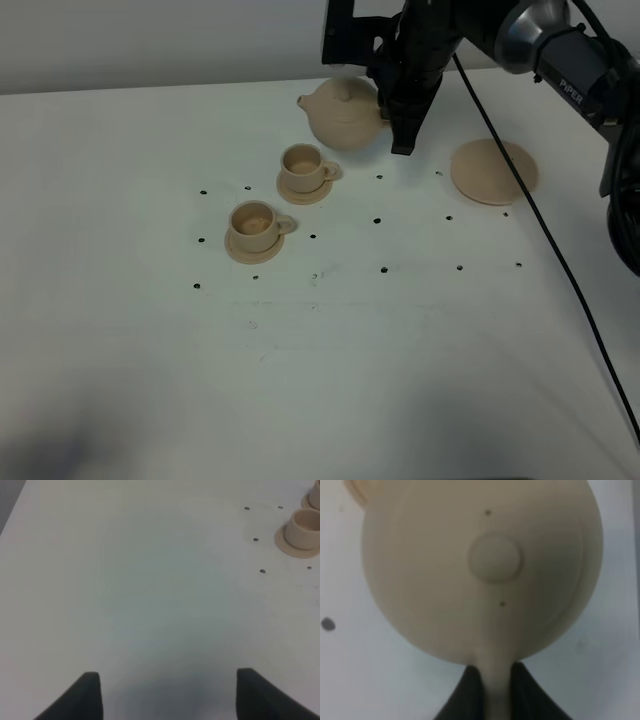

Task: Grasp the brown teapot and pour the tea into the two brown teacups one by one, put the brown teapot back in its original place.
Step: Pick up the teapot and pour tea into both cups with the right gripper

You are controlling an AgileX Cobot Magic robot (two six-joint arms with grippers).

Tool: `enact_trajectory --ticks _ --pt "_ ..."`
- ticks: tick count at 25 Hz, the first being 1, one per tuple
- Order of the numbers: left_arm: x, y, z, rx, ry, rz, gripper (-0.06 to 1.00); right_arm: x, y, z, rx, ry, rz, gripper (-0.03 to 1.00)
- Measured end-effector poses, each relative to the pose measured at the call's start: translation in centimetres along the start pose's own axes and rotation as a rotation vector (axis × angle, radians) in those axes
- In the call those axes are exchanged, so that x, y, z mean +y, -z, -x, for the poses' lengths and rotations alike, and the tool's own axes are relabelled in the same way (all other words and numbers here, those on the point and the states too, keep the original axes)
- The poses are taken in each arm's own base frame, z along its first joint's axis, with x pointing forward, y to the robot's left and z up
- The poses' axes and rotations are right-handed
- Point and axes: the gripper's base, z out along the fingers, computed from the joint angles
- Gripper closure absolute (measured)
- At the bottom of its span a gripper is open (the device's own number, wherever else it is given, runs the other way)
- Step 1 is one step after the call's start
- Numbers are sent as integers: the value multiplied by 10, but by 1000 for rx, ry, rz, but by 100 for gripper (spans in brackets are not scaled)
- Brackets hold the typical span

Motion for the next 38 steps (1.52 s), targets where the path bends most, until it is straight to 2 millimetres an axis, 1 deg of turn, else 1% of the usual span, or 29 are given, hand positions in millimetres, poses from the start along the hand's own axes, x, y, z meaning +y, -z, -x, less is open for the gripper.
enact_trajectory --ticks 5,11,20,30,38 --pt "0 0 0 0 0 0 35 6 -6 10 49 72 -40 87" --pt "0 0 0 0 0 0 35 8 -23 6 162 156 -80 87" --pt "0 0 0 0 0 0 35 6 -30 2 214 246 -116 87" --pt "0 0 0 0 0 0 35 15 -34 21 267 393 -185 87" --pt "0 0 0 0 0 0 35 17 -38 26 322 473 -227 87"
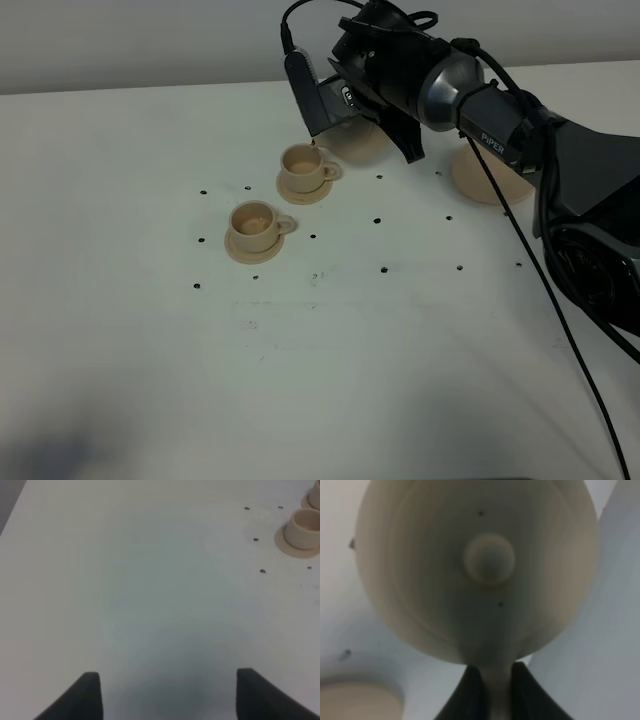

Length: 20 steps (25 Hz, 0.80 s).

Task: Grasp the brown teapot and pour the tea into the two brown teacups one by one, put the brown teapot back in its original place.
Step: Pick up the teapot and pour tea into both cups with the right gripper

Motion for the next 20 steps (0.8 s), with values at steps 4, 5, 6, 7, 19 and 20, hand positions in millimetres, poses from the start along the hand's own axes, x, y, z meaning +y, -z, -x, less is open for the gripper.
enact_trajectory --ticks 4,5,6,7,19,20 --pt "0 0 0 0 0 0 35 2 -6 5 34 52 -18 87" --pt "0 0 0 0 0 0 35 3 -7 6 38 59 -19 87" --pt "0 0 0 0 0 0 35 3 -7 7 39 66 -23 87" --pt "0 0 0 0 0 0 35 3 -7 8 42 75 -28 87" --pt "0 0 0 0 0 0 35 0 -1 17 95 187 -91 87" --pt "0 0 0 0 0 0 35 -1 1 19 100 200 -97 87"
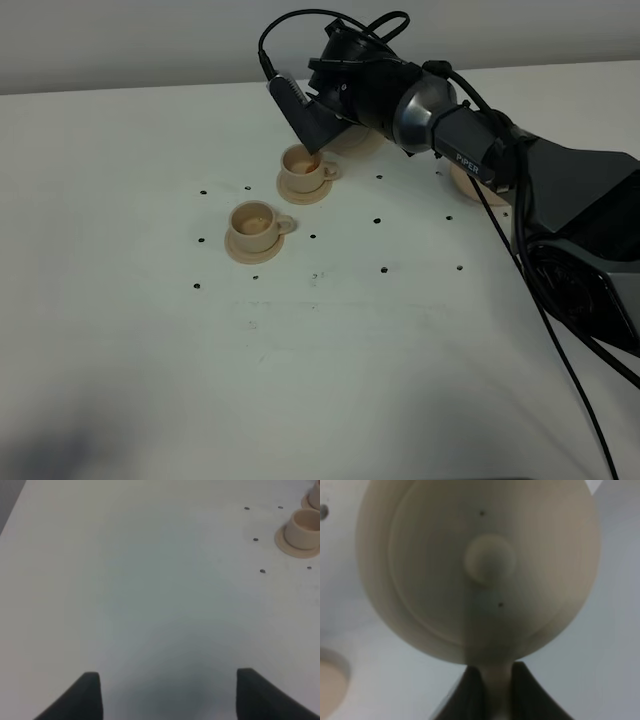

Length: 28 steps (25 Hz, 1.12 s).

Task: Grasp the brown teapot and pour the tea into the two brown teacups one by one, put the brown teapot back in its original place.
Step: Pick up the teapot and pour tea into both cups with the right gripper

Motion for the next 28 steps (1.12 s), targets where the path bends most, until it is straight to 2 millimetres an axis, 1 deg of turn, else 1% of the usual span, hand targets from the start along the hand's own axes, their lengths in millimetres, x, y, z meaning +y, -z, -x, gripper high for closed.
enact_trajectory --ticks 8,20,28 --pt "0 0 0 0 0 0 35 -4 7 6 43 94 -43 87" --pt "0 0 0 0 0 0 35 -10 12 11 67 146 -109 87" --pt "0 0 0 0 0 0 35 -13 13 10 103 186 -142 87"
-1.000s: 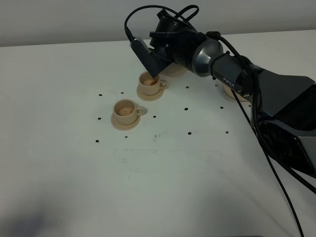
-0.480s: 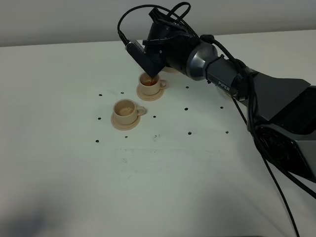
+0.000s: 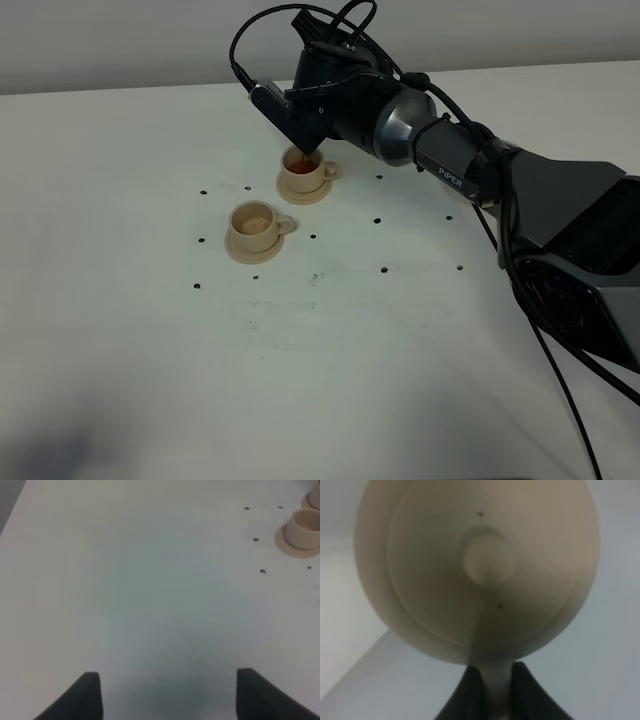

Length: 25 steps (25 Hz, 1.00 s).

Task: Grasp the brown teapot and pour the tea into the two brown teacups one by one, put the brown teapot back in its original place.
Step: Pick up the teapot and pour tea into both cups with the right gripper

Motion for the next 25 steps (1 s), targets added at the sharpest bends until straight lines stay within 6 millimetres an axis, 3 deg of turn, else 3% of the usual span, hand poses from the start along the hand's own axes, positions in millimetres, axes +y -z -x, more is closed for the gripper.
enact_trajectory --ticks 25 --pt "0 0 0 0 0 0 35 -3 4 0 41 85 -14 87"
